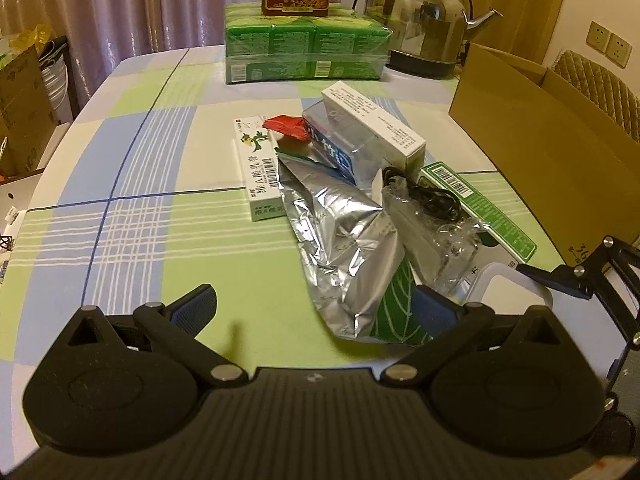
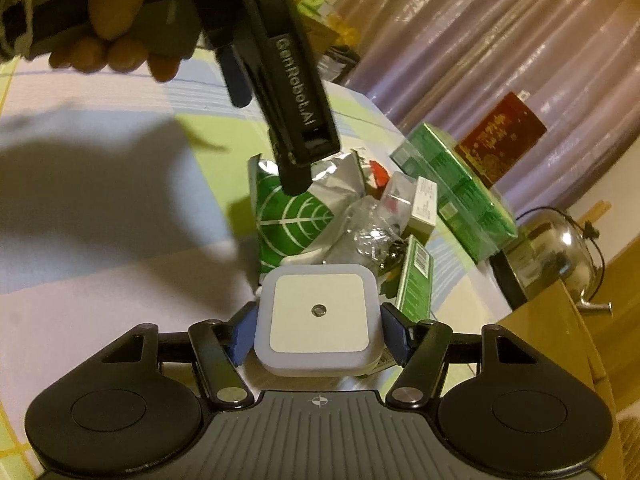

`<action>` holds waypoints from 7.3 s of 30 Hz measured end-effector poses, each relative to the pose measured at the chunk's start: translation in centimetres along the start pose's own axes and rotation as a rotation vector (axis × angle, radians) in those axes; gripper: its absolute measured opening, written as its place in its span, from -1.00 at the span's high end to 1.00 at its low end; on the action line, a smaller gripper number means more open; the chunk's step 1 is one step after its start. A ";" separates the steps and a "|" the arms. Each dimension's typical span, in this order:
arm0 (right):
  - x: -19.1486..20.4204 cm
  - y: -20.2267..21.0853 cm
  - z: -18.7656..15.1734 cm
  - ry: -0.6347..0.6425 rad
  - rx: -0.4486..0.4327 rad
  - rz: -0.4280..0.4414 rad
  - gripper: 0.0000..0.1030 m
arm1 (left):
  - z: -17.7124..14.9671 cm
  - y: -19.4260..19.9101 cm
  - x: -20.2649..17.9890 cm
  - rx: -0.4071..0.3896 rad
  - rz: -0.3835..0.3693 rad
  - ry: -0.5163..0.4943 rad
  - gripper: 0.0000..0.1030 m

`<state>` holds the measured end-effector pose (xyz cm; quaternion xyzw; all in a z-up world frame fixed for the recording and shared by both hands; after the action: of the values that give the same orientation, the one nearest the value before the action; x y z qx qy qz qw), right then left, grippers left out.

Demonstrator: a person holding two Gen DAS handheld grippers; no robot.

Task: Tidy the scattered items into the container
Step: 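Lower the right tool onto the white square night light and close, then close the left tool on the clear plastic bag in the pile, then carry the night light and clear bag over the cardboard box with both tools, then open the left tool to drop the clear bag while the right tool releases the night light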

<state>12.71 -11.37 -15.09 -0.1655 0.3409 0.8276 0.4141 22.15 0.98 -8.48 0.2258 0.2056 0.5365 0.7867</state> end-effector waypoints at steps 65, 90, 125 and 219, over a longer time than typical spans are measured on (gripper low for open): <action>-6.8 5.5 -0.8 -0.468 0.029 -0.162 -0.20 | 0.1 -0.1 -9.0 -0.006 -0.109 -0.081 0.49; -7.3 5.3 -0.9 -0.467 0.032 -0.188 -0.20 | -0.3 -0.3 -8.8 -0.020 -0.090 -0.079 0.50; -9.1 7.1 1.6 -0.459 -0.087 -0.264 -0.20 | 4.8 4.3 -8.3 -0.174 -0.073 -0.041 0.53; -28.3 7.6 -12.1 -0.875 0.400 -0.411 -0.20 | 12.7 -12.5 -31.4 0.015 -0.442 -0.370 0.51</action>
<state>23.60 -39.26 -4.78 0.2147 0.2478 0.6399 0.6950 28.08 -34.20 -2.81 0.2753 0.1069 0.3003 0.9070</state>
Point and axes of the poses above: each gripper's, at about its wrist camera, not at the fingertips, and y roughly against the way its jaws point, x to its left, z to its top, the point moved 5 cm from there along -y, roughly the way its jaws point, and after that the axes turned 14 degrees about -x, right-handed, at the moved point
